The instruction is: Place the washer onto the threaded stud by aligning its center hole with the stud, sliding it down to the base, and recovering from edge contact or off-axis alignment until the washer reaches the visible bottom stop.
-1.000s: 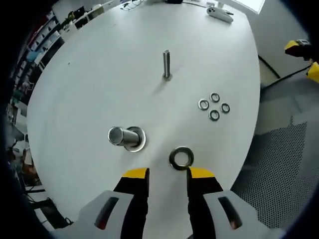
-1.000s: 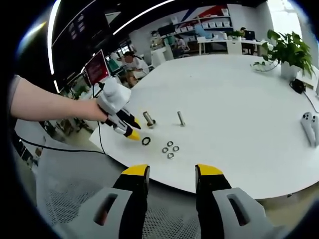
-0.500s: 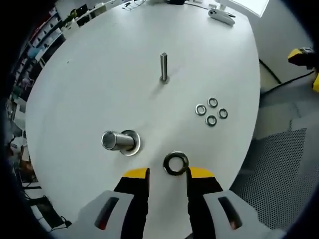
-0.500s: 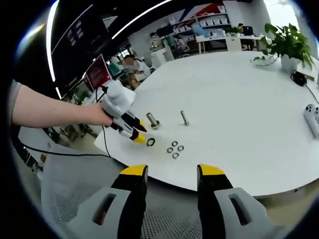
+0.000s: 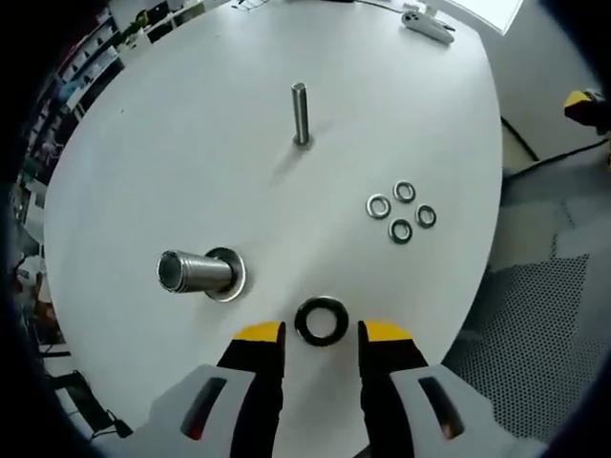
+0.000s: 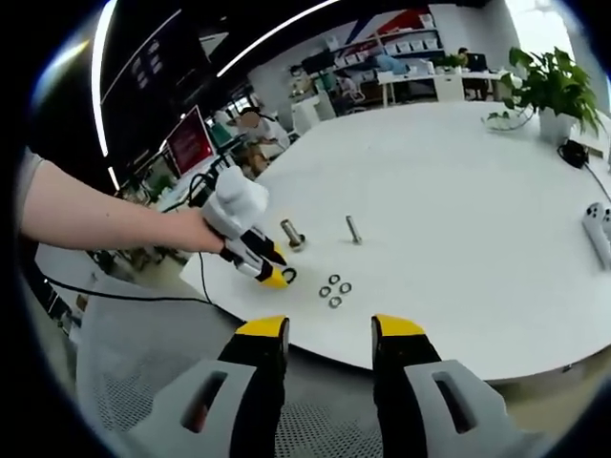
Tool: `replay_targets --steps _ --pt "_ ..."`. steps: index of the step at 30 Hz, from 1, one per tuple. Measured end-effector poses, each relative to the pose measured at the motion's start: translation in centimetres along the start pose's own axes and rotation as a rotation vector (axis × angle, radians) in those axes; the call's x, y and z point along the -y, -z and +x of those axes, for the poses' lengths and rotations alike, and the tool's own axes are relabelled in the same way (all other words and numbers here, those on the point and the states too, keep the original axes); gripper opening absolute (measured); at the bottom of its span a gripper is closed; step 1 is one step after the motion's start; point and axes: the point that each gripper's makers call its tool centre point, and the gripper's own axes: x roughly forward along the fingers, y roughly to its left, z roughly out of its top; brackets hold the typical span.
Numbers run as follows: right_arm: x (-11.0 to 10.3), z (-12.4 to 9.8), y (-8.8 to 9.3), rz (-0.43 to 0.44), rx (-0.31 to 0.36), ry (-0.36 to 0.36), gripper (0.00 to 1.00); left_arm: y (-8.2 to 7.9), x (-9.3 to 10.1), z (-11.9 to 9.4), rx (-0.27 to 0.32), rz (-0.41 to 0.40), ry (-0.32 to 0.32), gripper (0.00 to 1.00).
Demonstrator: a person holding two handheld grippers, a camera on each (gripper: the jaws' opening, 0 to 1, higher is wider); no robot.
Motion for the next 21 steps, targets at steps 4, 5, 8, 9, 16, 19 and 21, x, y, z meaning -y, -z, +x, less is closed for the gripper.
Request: replay_targets --steps 4,5,8,9,16,19,21 --pt "-0.05 0.12 0.21 -0.011 -0.015 0.000 0.38 0.06 0.08 0.40 -0.009 0.001 -0.001 0.28" --pt "-0.05 0.12 0.20 -0.012 -0.015 0.000 0.38 0.02 0.08 0.35 -0.010 0.003 -0.005 0.28" --pt "-0.11 0.18 0.13 -0.003 -0.008 -0.009 0.38 -0.34 0.21 0.26 -0.002 0.004 -0.001 0.28" --pt "-0.17 0.22 0.19 0.005 -0.010 -0.015 0.38 -0.32 0.16 0.30 -0.007 0.006 -0.002 0.27" --pt "-0.29 0.25 0.42 0.018 -0.020 -0.024 0.38 -0.14 0.24 0.29 -0.009 0.044 -0.024 0.28" --pt "-0.20 0.19 0.32 0.023 -0.013 -0.019 0.38 -0.16 0.22 0.34 -0.007 0.056 -0.020 0.28" --pt "-0.20 0.16 0.27 0.026 -0.010 -0.019 0.38 -0.15 0.23 0.38 -0.013 0.059 -0.021 0.28"
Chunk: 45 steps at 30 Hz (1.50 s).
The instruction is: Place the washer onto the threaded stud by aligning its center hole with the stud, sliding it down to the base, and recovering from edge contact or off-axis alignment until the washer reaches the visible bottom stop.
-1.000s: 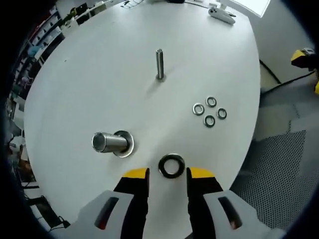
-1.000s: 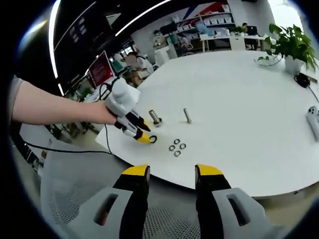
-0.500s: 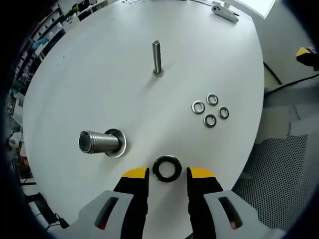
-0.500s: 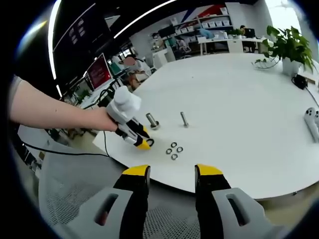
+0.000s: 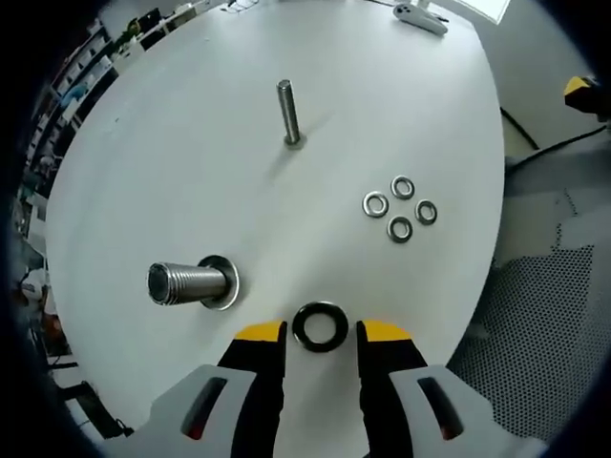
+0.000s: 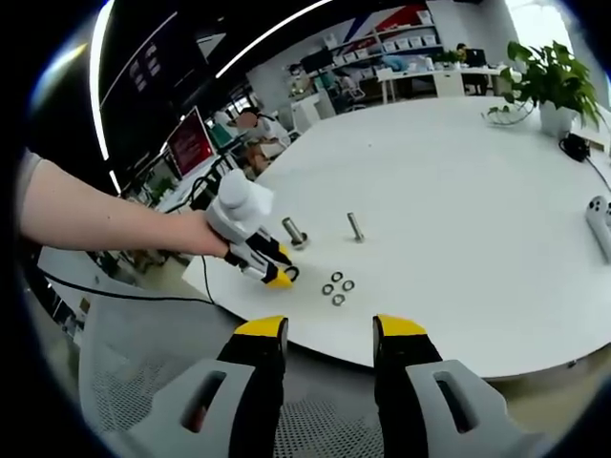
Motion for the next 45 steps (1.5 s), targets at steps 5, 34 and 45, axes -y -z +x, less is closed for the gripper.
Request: replay_targets --steps 5,34,45 --pt "0.0 0.0 0.0 0.003 -0.002 0.002 0.38 0.0 -0.2 -0.1 0.018 -0.065 -0.015 0.25" --pt "-0.3 -0.1 0.1 0.009 0.006 -0.008 0.38 3.8 0.2 -0.8 0.012 -0.151 -0.033 0.21" --pt "-0.4 -0.1 0.2 0.007 -0.002 -0.010 0.38 4.0 0.4 -0.9 0.042 -0.131 -0.028 0.23"
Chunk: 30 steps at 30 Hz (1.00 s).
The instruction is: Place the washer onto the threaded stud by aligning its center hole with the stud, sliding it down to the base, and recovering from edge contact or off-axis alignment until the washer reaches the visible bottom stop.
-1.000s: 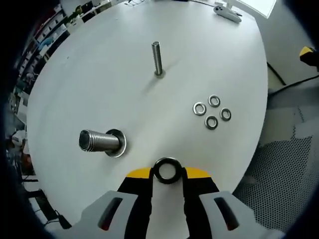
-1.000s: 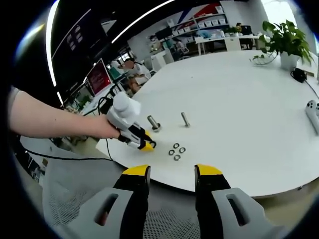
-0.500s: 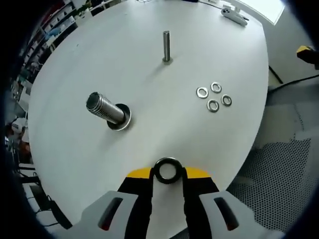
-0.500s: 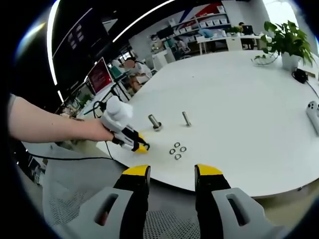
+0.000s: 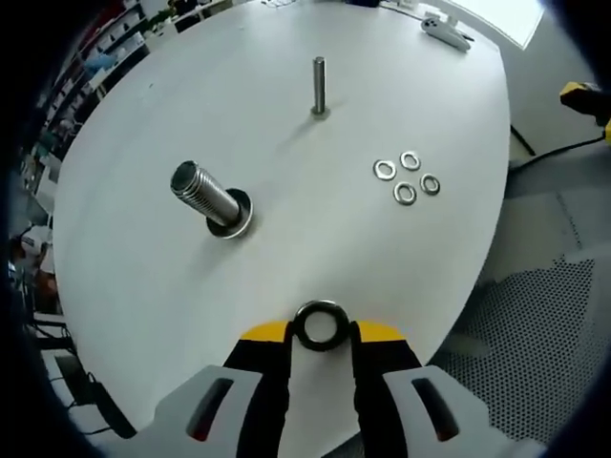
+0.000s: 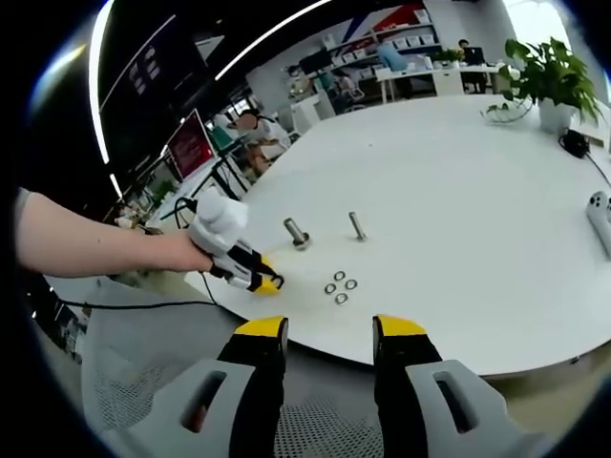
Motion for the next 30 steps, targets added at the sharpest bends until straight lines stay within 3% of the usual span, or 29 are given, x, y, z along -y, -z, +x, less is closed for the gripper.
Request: replay_targets --steps 11,24,30 --pt "0.02 0.06 -0.14 0.002 0.004 -0.003 0.37 0.05 -0.08 -0.06 0.032 -0.008 -0.008 0.23" --pt "0.04 0.05 -0.29 0.014 0.013 -0.009 0.37 -0.29 0.27 0.11 -0.075 0.030 -0.016 0.21" --pt "0.04 0.05 -0.34 0.016 0.017 -0.010 0.37 -0.04 0.11 0.02 -0.075 0.010 -0.005 0.19"
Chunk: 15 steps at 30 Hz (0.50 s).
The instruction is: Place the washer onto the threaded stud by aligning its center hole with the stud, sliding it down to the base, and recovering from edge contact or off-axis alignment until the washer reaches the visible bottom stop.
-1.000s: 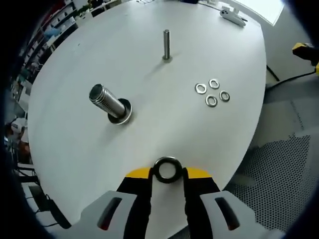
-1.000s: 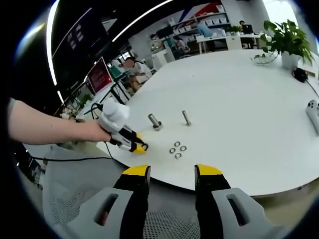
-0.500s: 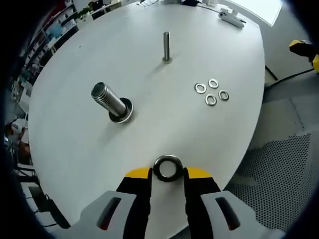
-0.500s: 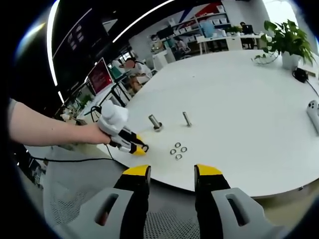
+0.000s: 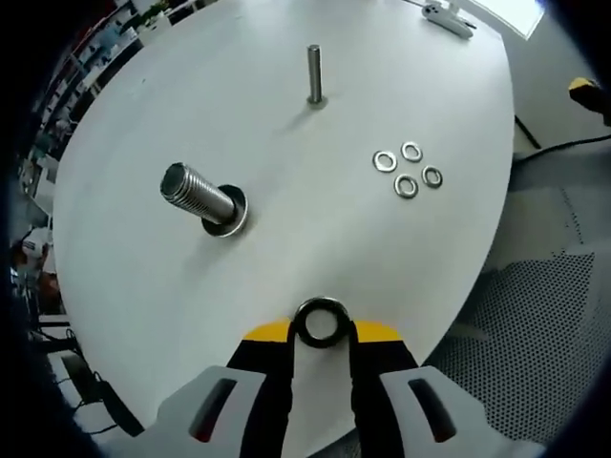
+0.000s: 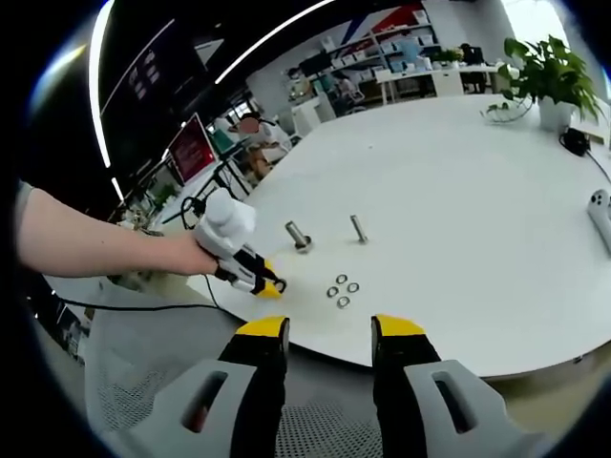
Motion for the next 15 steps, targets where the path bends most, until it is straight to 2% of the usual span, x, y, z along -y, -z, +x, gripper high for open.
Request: replay_targets --steps 6,9,15 --pt "0.1 0.0 0.0 0.005 0.001 0.001 0.36 0.0 0.0 -0.1 0.005 0.008 0.012 0.19" --pt "0.2 -0.1 -0.1 0.014 0.007 0.004 0.36 0.2 -0.4 -0.1 -0.016 0.039 0.015 0.18" --pt "0.2 -0.1 -0.1 0.012 0.003 0.005 0.36 0.2 -1.0 -0.5 -0.006 0.012 0.023 0.18"
